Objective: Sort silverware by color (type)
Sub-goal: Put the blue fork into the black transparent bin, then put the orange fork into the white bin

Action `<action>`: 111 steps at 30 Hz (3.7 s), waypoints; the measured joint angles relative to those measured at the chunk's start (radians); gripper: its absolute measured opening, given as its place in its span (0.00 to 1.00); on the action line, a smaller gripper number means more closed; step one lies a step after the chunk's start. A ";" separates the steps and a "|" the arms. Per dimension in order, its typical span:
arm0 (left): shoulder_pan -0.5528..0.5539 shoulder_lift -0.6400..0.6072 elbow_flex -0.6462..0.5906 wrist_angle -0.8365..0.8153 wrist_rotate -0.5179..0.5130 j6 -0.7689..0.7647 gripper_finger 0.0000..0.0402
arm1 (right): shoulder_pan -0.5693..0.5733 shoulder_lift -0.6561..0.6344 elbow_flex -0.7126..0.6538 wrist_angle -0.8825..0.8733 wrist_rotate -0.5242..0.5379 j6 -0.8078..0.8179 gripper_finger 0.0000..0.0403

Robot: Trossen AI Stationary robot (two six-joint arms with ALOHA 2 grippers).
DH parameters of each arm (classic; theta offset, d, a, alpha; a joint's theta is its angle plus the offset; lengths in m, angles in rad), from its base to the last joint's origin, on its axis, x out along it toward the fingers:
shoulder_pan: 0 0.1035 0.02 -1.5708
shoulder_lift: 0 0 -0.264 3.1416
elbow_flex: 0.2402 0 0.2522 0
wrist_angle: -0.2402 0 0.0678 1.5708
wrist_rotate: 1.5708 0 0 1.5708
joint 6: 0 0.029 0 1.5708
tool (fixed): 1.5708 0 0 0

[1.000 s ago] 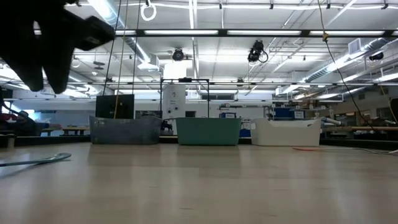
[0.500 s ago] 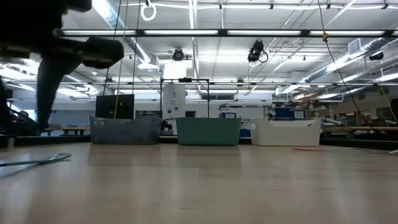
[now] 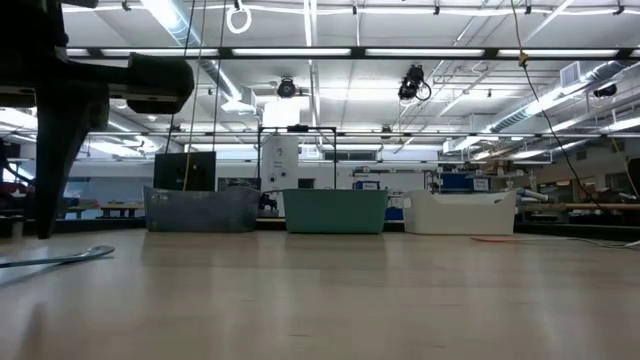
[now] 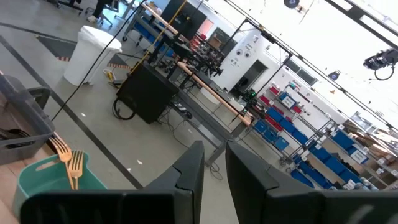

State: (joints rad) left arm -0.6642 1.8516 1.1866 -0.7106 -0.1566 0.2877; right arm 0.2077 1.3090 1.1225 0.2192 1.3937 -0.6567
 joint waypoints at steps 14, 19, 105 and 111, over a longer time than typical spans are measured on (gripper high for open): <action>0.035 0.024 0.000 0.005 0.101 0.124 0.26 | 0.000 0.000 0.000 -0.007 0.000 0.000 0.19; 0.019 0.047 0.000 0.000 0.126 0.120 0.26 | 0.002 0.000 0.000 -0.019 0.001 0.000 0.19; 1.467 -0.197 0.015 -0.061 0.057 -0.021 0.27 | -0.505 -0.125 0.000 0.031 -0.050 -0.412 0.19; 1.437 -0.197 0.102 -0.060 0.140 -0.101 0.28 | -0.472 -0.125 0.000 -0.082 0.064 -0.330 0.19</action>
State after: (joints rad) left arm 0.7726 1.6543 1.2887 -0.7709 -0.0170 0.1867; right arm -0.2639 1.1839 1.1221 0.1374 1.4580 -0.9869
